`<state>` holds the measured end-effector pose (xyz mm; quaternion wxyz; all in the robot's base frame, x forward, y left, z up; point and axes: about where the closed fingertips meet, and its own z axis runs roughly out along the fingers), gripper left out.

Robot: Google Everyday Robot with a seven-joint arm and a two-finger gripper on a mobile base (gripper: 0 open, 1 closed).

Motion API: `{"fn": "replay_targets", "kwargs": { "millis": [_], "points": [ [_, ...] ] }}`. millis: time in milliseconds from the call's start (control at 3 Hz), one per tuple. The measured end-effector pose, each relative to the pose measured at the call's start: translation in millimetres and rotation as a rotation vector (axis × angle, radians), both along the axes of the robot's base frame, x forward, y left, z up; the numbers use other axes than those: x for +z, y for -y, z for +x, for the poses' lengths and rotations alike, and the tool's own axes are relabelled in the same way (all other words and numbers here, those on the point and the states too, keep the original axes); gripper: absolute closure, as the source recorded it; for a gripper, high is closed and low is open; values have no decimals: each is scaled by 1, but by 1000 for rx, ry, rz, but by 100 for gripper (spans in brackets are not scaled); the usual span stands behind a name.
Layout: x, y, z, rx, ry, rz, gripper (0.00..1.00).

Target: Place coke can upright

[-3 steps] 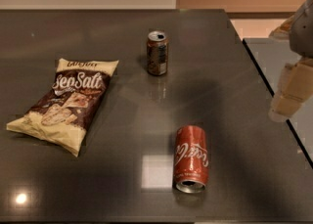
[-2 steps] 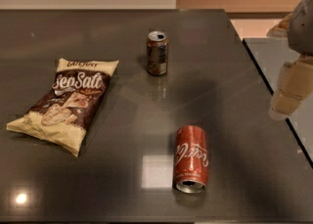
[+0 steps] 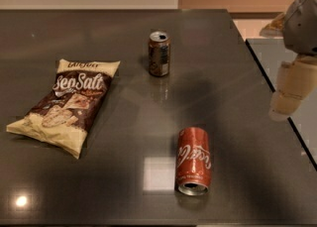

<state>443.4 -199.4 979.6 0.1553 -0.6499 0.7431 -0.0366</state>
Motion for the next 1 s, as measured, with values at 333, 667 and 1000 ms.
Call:
{"fn": "replay_targets", "kwargs": {
  "millis": [333,667,1000],
  "points": [
    [-3,-46,5,266,3,-7,0],
    [-7,-81,1,511,4,-15,0],
    [-16,-104,-10,741,13,-47,0]
  ]
}}
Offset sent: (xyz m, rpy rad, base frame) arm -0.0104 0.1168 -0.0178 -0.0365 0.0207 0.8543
